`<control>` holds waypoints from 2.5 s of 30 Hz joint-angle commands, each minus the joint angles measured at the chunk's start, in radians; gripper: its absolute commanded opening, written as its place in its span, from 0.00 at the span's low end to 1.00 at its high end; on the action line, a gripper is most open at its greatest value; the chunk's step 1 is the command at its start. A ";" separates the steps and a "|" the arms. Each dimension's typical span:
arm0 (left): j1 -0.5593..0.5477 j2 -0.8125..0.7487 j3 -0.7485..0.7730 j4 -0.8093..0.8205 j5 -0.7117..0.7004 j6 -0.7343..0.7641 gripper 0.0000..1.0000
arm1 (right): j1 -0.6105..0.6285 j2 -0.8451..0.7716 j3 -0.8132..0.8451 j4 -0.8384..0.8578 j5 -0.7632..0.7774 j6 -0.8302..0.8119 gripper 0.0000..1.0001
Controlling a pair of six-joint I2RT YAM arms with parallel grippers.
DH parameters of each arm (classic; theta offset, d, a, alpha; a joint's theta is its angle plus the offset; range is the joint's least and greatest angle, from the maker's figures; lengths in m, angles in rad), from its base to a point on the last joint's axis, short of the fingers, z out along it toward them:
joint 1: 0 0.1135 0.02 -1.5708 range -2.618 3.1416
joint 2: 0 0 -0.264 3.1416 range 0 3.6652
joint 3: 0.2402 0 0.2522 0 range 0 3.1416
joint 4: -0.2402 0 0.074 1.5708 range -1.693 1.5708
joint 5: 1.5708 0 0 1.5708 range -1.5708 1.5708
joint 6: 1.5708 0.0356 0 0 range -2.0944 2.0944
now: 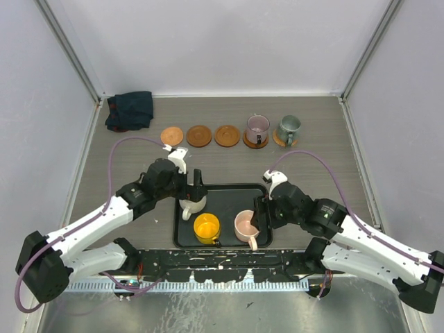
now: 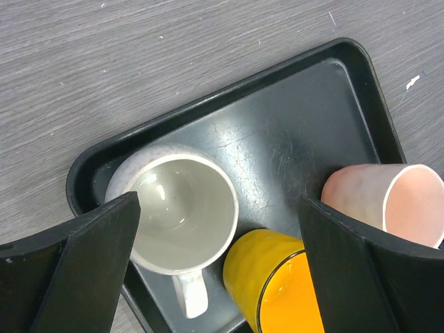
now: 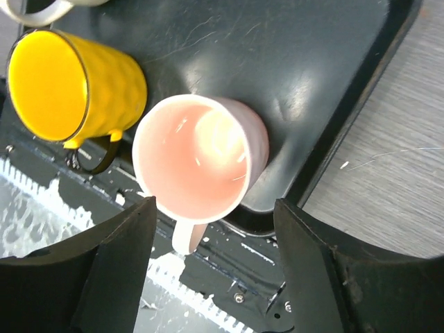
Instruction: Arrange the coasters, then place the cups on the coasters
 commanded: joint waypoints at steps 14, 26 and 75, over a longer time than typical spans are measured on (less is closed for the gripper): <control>-0.033 0.015 0.065 0.026 -0.057 -0.046 0.97 | 0.112 0.015 -0.081 0.063 -0.168 0.016 0.78; -0.033 -0.019 0.038 0.004 -0.107 -0.040 0.98 | 0.222 0.183 -0.102 0.143 -0.074 0.091 0.63; -0.032 -0.042 0.009 -0.022 -0.204 0.018 0.99 | 0.232 0.509 0.024 0.257 0.324 0.164 0.44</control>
